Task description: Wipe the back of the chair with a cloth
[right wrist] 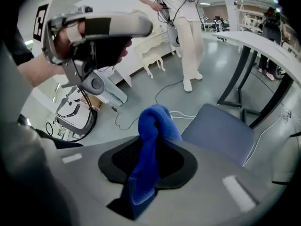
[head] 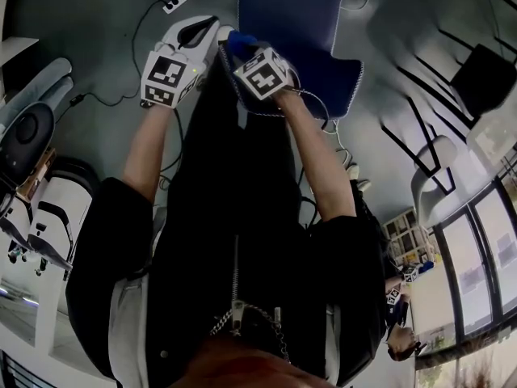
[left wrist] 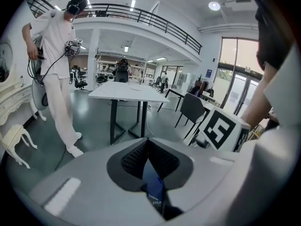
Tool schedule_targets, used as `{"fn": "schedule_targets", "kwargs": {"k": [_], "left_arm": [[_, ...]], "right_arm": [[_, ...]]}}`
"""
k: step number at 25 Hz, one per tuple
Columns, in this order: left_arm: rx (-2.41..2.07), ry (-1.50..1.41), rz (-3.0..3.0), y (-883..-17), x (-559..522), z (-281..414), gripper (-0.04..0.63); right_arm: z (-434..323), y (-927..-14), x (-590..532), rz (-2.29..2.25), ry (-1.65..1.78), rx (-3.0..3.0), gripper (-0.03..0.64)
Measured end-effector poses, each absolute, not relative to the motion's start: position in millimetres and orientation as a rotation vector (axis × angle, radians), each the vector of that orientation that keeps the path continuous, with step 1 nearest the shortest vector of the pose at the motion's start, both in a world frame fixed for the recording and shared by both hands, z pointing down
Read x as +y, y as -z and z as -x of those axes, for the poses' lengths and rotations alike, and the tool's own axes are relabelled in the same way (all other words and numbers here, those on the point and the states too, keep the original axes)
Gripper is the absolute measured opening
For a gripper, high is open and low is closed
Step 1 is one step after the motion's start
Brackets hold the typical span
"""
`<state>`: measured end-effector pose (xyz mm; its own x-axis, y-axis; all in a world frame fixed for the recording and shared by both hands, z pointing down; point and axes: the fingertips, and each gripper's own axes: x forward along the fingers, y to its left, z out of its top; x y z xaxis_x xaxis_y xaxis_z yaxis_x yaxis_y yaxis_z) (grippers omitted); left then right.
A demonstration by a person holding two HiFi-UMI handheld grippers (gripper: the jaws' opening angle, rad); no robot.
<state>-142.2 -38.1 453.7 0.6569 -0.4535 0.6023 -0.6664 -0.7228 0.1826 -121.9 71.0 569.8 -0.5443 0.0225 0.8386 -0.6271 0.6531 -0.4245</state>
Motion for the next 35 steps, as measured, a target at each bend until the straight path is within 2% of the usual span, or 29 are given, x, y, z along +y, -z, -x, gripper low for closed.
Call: {"fn": "schedule_targets", "kwargs": {"k": [14,35], "left_arm": [[-0.830,-0.760,-2.498,-456,-30,133,0.011],[-0.762,-0.782,-2.541,-451,-22,93,0.011]], "right_arm": [[99,-601,115,-0.294,-0.929,-1.790,0.097],[-3,-610,134,-0.329,-0.976,-1.625,0.095]]}}
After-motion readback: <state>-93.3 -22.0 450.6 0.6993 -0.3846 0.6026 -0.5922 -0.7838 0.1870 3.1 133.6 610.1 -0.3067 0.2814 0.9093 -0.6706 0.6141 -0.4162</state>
